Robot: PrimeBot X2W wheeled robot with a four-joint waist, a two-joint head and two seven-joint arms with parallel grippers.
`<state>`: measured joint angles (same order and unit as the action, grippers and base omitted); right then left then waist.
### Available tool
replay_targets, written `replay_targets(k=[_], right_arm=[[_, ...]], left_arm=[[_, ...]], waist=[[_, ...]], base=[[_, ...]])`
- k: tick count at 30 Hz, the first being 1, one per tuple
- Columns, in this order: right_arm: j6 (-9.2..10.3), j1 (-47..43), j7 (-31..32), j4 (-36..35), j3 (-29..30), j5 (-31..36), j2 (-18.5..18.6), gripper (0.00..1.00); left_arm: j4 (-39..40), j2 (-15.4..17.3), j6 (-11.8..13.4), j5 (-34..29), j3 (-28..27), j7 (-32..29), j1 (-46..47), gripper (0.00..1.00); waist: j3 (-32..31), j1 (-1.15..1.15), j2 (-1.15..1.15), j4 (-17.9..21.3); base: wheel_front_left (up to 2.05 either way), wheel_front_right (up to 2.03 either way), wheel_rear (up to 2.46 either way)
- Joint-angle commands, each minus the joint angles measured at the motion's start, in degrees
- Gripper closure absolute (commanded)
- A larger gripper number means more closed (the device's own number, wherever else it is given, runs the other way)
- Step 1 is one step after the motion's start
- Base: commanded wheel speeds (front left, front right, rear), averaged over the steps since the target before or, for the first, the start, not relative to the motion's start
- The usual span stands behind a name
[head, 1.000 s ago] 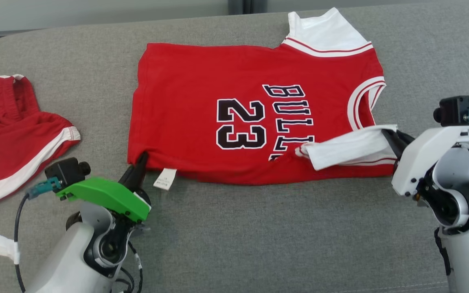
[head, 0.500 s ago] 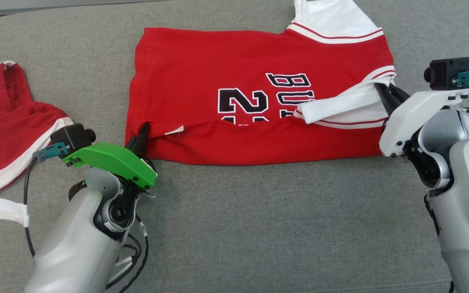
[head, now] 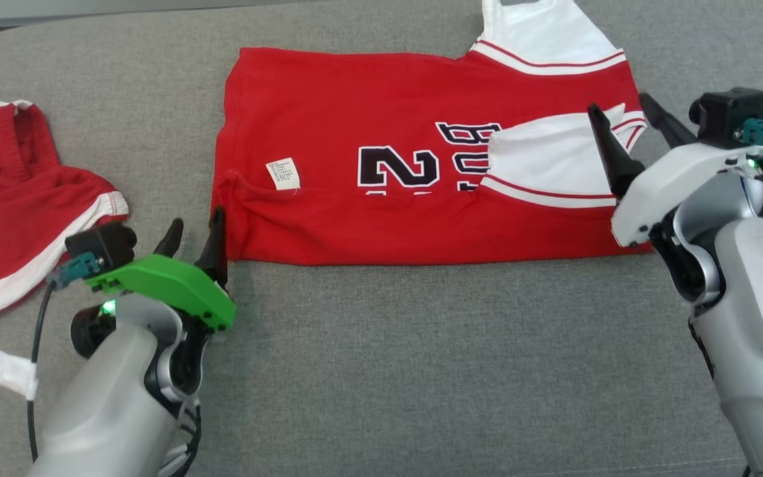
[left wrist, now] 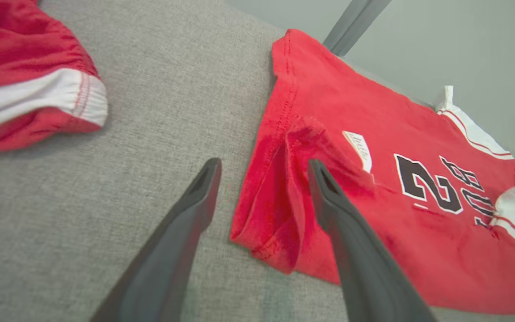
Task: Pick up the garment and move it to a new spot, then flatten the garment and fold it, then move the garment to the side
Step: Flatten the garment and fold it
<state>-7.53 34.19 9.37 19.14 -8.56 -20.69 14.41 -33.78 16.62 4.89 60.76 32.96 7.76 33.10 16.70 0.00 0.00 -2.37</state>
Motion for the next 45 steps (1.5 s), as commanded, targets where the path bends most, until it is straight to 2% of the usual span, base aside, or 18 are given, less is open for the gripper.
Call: replay_targets(k=[1, 5, 9, 16, 20, 29, 30, 31, 32, 33, 36, 39, 43, 45], right_arm=[[0.08, -2.6, 2.2, 0.4, 1.1, 0.0, 0.7, 0.00], [0.08, -8.3, 9.1, -2.5, 7.1, 3.6, 0.4, 0.00], [0.07, -14.2, 14.4, -7.7, 13.6, 8.0, -2.6, 0.00], [0.07, -17.8, 18.1, -11.2, 17.8, 12.7, -7.3, 0.00], [0.07, -15.6, 17.4, -9.5, 17.7, 13.6, -8.6, 0.00], [0.07, -12.0, 15.5, -3.6, 16.8, 13.6, -9.6, 0.00], [0.07, -11.8, 15.6, -3.2, 16.8, 13.4, -9.5, 0.65], [0.07, -11.8, 15.5, -2.9, 16.8, 13.3, -9.3, 1.00], [0.07, -12.0, 15.6, -2.7, 16.7, 13.2, -9.2, 1.00], [0.07, -12.6, 15.8, -2.5, 16.6, 12.9, -9.0, 1.00], [0.11, -14.8, 15.0, -4.5, 19.0, 11.9, -7.9, 1.00], [0.12, -17.4, 15.5, -7.5, 20.5, 11.4, -7.4, 1.00], [0.12, -21.9, 17.6, -12.6, 21.6, 10.3, -7.8, 1.00], [0.12, -24.3, 19.2, -15.3, 21.9, 9.1, -8.4, 1.00]], left_arm=[[0.5, 0.9, 1.2, -1.9, 1.1, 0.8, -1.8, 0.00], [3.3, 2.5, 4.3, -5.9, 3.6, 2.6, -4.7, 0.00], [6.0, 2.4, 6.5, -8.1, 5.7, 3.0, -6.3, 0.00], [3.7, 1.8, 9.1, -10.6, 7.0, 2.9, -3.6, 0.00], [0.2, 1.2, 9.5, -10.4, 6.8, 2.3, -1.7, 0.00], [-5.1, 0.1, 6.9, -7.7, 5.6, 1.5, -0.7, 0.00], [-5.5, 0.0, 6.5, -7.2, 5.3, 1.2, -1.1, 0.00], [-5.8, -0.1, 6.0, -6.3, 4.8, 1.2, -1.7, 0.40], [-6.1, -0.2, 5.5, -5.6, 4.5, 1.2, -2.2, 0.90], [-6.3, -0.4, 4.9, -4.5, 4.0, 1.0, -2.9, 1.00], [-6.1, -0.9, 1.8, -0.6, 2.3, -0.4, -5.5, 1.00], [-4.9, 0.0, 0.0, 1.0, 2.2, -1.7, -8.2, 1.00], [-1.3, 1.3, -1.6, 2.4, 2.3, -3.0, -12.0, 1.00], [1.4, 2.0, -1.6, 3.3, 2.1, -3.6, -14.0, 1.00]], waist=[[-1.0, 0.00, 0.00, -0.1], [-1.8, 0.00, 0.00, -0.1], [-2.0, 0.00, 0.00, 0.3], [-0.2, 0.00, 0.00, 1.3], [1.4, 0.00, 0.00, 1.6], [3.0, 0.00, 0.00, 0.8], [3.0, 0.00, 0.00, 0.7], [2.9, 0.00, 0.00, 0.5], [2.7, 0.00, 0.00, 0.4], [2.5, 0.00, 0.00, 0.2], [1.1, 0.00, 0.00, -0.3], [-0.3, 0.00, 0.00, -0.3], [-1.9, 0.00, 0.00, 0.0], [-2.5, 0.00, 0.00, 0.2]], base=[[0.00, 0.00, 0.00], [0.00, 0.00, 0.00], [0.00, 0.00, 0.00], [0.00, 0.00, 0.00], [0.00, 0.00, 0.00], [0.00, 0.00, 0.00], [0.00, 0.00, 0.00], [0.00, 0.00, 0.00], [0.00, 0.00, 0.00], [0.00, 0.00, 0.00], [0.00, 0.00, 0.00], [0.00, 0.00, 0.00], [0.00, 0.00, 0.00], [0.00, 0.00, 0.00]])
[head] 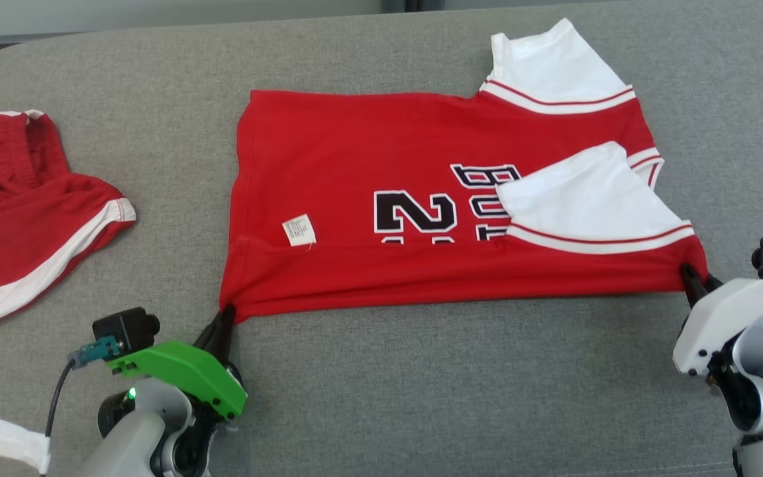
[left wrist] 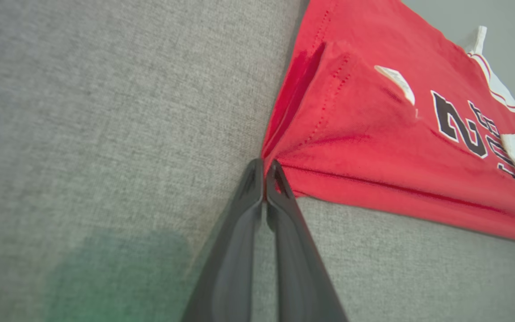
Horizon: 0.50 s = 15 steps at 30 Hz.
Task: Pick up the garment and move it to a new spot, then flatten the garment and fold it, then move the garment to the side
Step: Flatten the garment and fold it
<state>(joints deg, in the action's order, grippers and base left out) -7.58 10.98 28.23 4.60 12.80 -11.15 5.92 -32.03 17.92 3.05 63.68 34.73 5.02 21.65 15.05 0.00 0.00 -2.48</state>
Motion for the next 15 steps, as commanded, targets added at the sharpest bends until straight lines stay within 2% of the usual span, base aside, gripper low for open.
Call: replay_targets(k=[1, 5, 10, 11, 12, 13, 15], right_arm=[[0.15, -2.3, 1.1, -1.8, 0.7, -0.9, -0.2, 1.00], [0.15, -7.4, 4.0, -6.7, 2.0, -2.4, -1.1, 1.00], [0.15, -10.5, 5.5, -9.6, 3.1, -2.2, -2.0, 1.00], [0.15, -10.2, 5.1, -9.2, 3.1, -2.2, -1.9, 0.58], [0.15, -9.8, 4.7, -8.5, 2.8, -1.7, -1.3, 0.00], [0.15, -9.4, 4.2, -8.0, 2.7, -1.4, -1.0, 0.00], [0.13, -8.7, 3.7, -6.7, 2.6, -1.0, -1.0, 0.00]], left_arm=[[1.0, 0.9, 0.5, 1.0, 0.1, -1.3, -3.6, 1.00], [7.7, 3.2, 2.2, 3.2, -0.1, -4.1, -8.7, 1.00], [16.0, 6.2, 6.0, 4.2, 0.1, -6.4, -14.6, 1.00], [16.9, 6.5, 6.7, 4.0, 0.2, -6.4, -15.3, 1.00], [17.8, 6.9, 7.4, 3.5, 0.5, -6.6, -15.9, 0.49], [18.5, 7.1, 8.0, 3.1, 0.6, -6.6, -16.3, 0.00], [19.7, 7.2, 8.8, 2.7, 1.1, -6.7, -16.7, 0.00]], waist=[[-1.1, 0.00, 0.00, 0.3], [-2.0, 0.00, 0.00, 0.6], [-2.3, 0.00, 0.00, 1.1], [-2.2, 0.00, 0.00, 1.2], [-2.2, 0.00, 0.00, 1.1], [-2.1, 0.00, 0.00, 1.1], [-2.4, 0.00, 0.00, 0.7]], base=[[0.00, 0.00, 0.00], [0.00, 0.00, 0.00], [0.00, 0.00, 0.00], [0.00, 0.00, 0.00], [0.00, 0.00, 0.00], [0.00, 0.00, 0.00], [0.00, 0.00, 0.00]])
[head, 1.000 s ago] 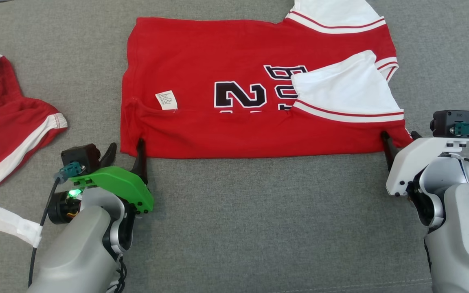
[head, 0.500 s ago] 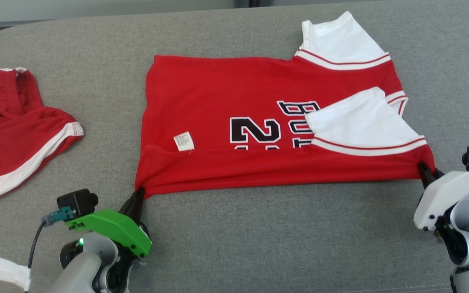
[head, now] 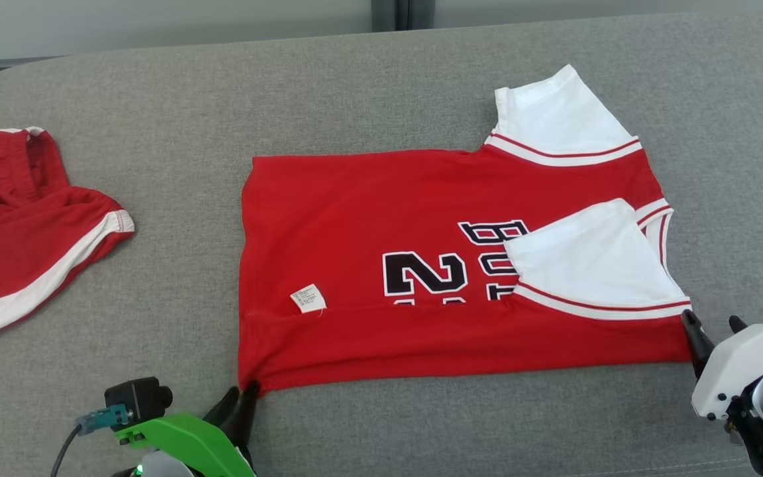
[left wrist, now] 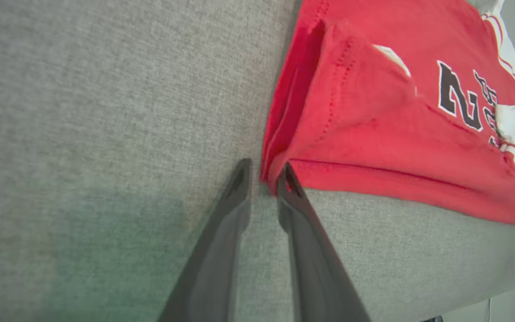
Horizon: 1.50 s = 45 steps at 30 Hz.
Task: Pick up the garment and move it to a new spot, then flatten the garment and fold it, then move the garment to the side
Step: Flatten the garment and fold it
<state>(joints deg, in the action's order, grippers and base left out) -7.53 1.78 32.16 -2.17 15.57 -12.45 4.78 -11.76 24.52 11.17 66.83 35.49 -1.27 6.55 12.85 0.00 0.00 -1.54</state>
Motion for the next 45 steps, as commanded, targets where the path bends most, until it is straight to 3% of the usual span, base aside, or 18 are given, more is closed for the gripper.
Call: replay_targets(k=[1, 7, 11, 15, 20, 28, 33, 41, 45], right_arm=[[0.08, 0.9, -0.3, 0.6, 0.0, 0.4, 0.3, 0.00], [0.07, 3.8, 2.6, -3.4, 0.2, 0.8, 1.2, 0.00], [0.07, 9.3, 6.0, -6.4, -3.0, 0.5, 4.5, 0.00], [0.08, 18.5, 8.6, -3.5, -7.7, -1.0, 8.1, 0.00], [0.07, 32.0, 7.7, 6.6, -15.5, -3.5, 11.3, 0.00], [0.08, 47.7, 1.7, 20.4, -27.5, -4.1, 13.4, 0.00], [0.08, 52.1, -1.1, 25.1, -30.5, -5.1, 14.2, 0.00], [0.09, 55.6, -3.3, 29.0, -33.7, -6.6, 14.6, 0.00], [0.09, 56.9, -3.5, 30.2, -34.5, -6.9, 15.0, 0.00]], left_arm=[[0.0, 0.5, 1.1, -0.4, 0.3, -0.4, -1.8, 0.00], [4.5, 3.2, 3.5, 0.3, -1.3, -2.4, -1.0, 0.00], [7.9, 6.6, 5.4, -0.3, -2.9, -5.7, 3.7, 0.00], [7.9, 7.5, 5.9, -1.1, -2.8, -10.4, 11.5, 0.00], [0.0, 4.2, 3.6, -2.5, -1.3, -14.7, 25.1, 0.00], [-15.5, -1.1, -0.4, -8.4, 4.3, -19.0, 41.7, 0.00], [-21.3, -4.3, -2.7, -9.9, 6.6, -19.8, 46.9, 0.00], [-29.2, -6.3, -2.5, -15.2, 10.1, -17.8, 52.2, 0.00], [-31.7, -7.4, -3.8, -15.6, 11.1, -17.6, 53.5, 0.00]], waist=[[-0.4, 0.00, 0.00, -0.5], [-1.6, 0.00, 0.00, -1.4], [-1.3, 0.00, 0.00, -1.3], [0.4, 0.00, 0.00, -1.2], [4.3, 0.00, 0.00, -0.6], [9.5, 0.00, 0.00, 0.2], [10.8, 0.00, 0.00, 0.2], [12.2, 0.00, 0.00, 0.4], [12.8, 0.00, 0.00, 0.3]], base=[[0.00, 0.00, 0.00], [0.00, 0.00, 0.00], [0.00, 0.00, 0.00], [0.00, 0.00, 0.00], [0.00, 0.00, 0.00], [0.00, 0.00, 0.00], [0.00, 0.00, 0.00], [0.00, 0.00, 0.00], [0.00, 0.00, 0.00]])
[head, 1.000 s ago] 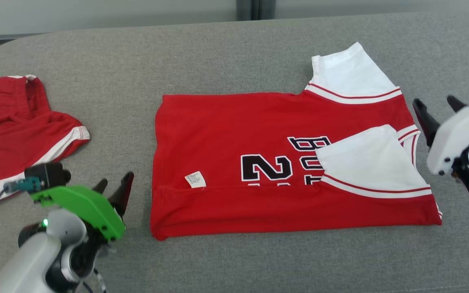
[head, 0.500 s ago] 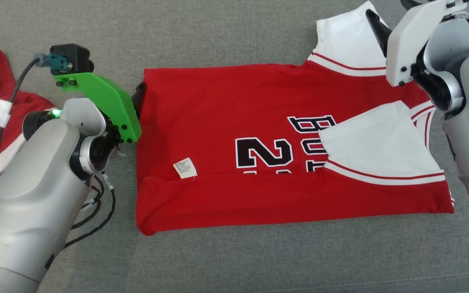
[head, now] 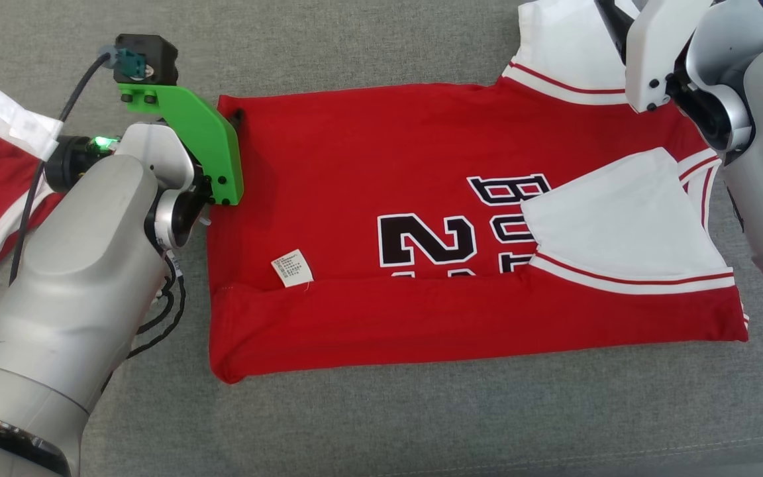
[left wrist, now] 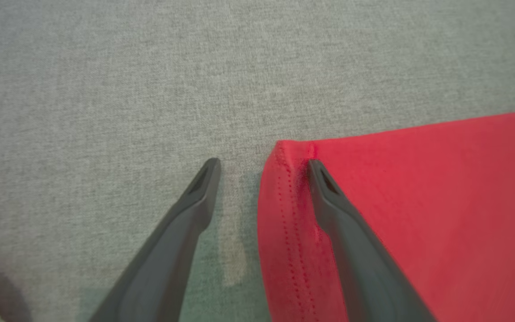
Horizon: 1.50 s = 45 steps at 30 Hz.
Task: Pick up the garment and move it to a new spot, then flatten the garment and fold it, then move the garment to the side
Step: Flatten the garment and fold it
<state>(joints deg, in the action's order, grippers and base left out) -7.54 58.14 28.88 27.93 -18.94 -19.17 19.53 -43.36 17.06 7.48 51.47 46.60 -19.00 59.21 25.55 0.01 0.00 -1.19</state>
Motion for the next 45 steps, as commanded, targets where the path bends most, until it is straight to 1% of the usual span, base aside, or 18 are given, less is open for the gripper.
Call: replay_targets(k=[1, 3, 5, 6, 7, 8, 10, 15, 20, 26, 27, 28, 29, 30, 38, 41, 45], right_arm=[[0.10, 0.9, -0.2, 0.6, -0.3, -0.2, 0.4, 0.00], [0.10, 1.6, 0.1, 1.1, -0.8, -0.1, 0.6, 0.00], [0.10, 2.3, 0.2, 1.9, -1.2, 0.0, 0.9, 0.00], [0.10, 2.6, 0.2, 2.3, -1.3, 0.0, 1.0, 0.00], [0.10, 3.1, 0.5, 2.9, -1.2, -0.2, 1.1, 0.00], [0.10, 3.5, 0.6, 3.6, -1.2, -0.2, 1.4, 0.00], [0.10, 4.4, 1.0, 5.4, -1.4, 0.3, 2.2, 0.00], [0.10, 7.3, -0.7, 10.5, 0.1, 1.2, 4.1, 0.00], [0.10, 10.0, -0.1, 16.6, 2.1, 2.1, 4.7, 0.00], [0.10, 11.4, 0.9, 21.5, 2.0, 3.3, 5.5, 0.00], [0.10, 11.5, 0.7, 22.1, 2.0, 3.3, 5.5, 0.09], [0.10, 11.6, 0.3, 22.6, 1.9, 3.3, 5.4, 0.56], [0.10, 11.6, 0.0, 23.0, 2.0, 3.4, 5.4, 0.71], [0.10, 11.6, -0.6, 23.3, 1.9, 3.4, 5.2, 1.00], [0.10, 11.4, -7.1, 23.0, 0.7, 2.0, 4.5, 1.00], [0.10, 10.4, -10.8, 21.8, 0.9, 0.0, 5.2, 1.00], [0.10, 7.7, -14.2, 19.8, 1.0, -3.7, 6.0, 1.00]], left_arm=[[-0.9, 0.0, -0.4, -1.2, 0.7, 0.2, 1.4, 0.00], [-2.1, -0.4, -0.8, -1.6, 1.3, 0.5, 1.8, 0.00], [-3.1, -0.9, -1.1, -2.1, 1.6, 1.3, 2.1, 0.15], [-3.4, -1.2, -1.3, -2.2, 1.8, 1.5, 2.2, 0.53], [-3.8, -1.5, -1.5, -2.5, 2.0, 2.2, 2.5, 0.96], [-4.1, -1.7, -1.6, -2.6, 2.1, 2.6, 2.8, 1.00], [-4.8, -2.6, -2.0, -3.0, 2.7, 2.7, 2.8, 1.00], [-5.1, -5.3, -3.2, -3.7, 4.2, 4.4, 2.6, 1.00], [-5.1, -8.0, -4.7, -3.8, 5.1, 6.1, 2.6, 1.00], [-5.5, -10.0, -5.8, -3.7, 5.6, 7.5, 3.2, 1.00], [-5.6, -10.1, -5.9, -3.6, 5.6, 7.6, 3.3, 1.00], [-5.8, -10.2, -6.1, -3.6, 5.7, 8.0, 3.3, 1.00], [-5.9, -10.3, -6.2, -3.6, 5.7, 8.1, 3.4, 1.00], [-6.0, -10.5, -6.3, -3.7, 5.7, 8.5, 3.6, 1.00], [-6.4, -9.6, -5.2, -4.3, 4.1, 14.4, 4.8, 1.00], [-6.4, -8.4, -4.4, -4.8, 3.5, 17.6, 4.5, 1.00], [-6.9, -7.3, -4.6, -4.7, 3.7, 19.0, 2.6, 1.00]], waist=[[0.4, -0.01, 0.00, -0.1], [0.9, -0.01, 0.00, -0.2], [1.4, -0.01, 0.00, -0.4], [1.7, -0.01, 0.00, -0.6], [2.0, -0.01, 0.00, -0.8], [2.3, -0.01, 0.00, -1.0], [3.0, -0.01, 0.00, -1.8], [4.7, -0.01, 0.00, -4.5], [6.0, -0.01, 0.00, -7.3], [7.0, -0.01, 0.00, -9.5], [7.1, -0.01, 0.00, -9.6], [7.2, -0.01, 0.00, -9.7], [7.2, -0.01, 0.00, -9.7], [7.3, -0.01, 0.00, -9.7], [5.3, -0.01, 0.00, -8.3], [3.6, -0.01, 0.00, -7.8], [1.2, -0.01, 0.00, -7.1]], base=[[0.00, 0.00, 0.00], [0.00, 0.00, 0.00], [0.00, 0.00, 0.00], [0.00, 0.00, 0.00], [0.00, 0.00, 0.00], [0.00, 0.00, 0.00], [0.00, 0.00, 0.00], [0.00, 0.00, 0.00], [0.00, 0.00, 0.00], [0.00, 0.00, 0.00], [0.00, 0.00, 0.00], [0.00, 0.00, 0.00], [0.00, 0.00, 0.00], [0.00, 0.00, 0.00], [0.00, 0.00, 0.00], [0.00, 0.00, 0.00], [0.00, 0.00, 0.00]])
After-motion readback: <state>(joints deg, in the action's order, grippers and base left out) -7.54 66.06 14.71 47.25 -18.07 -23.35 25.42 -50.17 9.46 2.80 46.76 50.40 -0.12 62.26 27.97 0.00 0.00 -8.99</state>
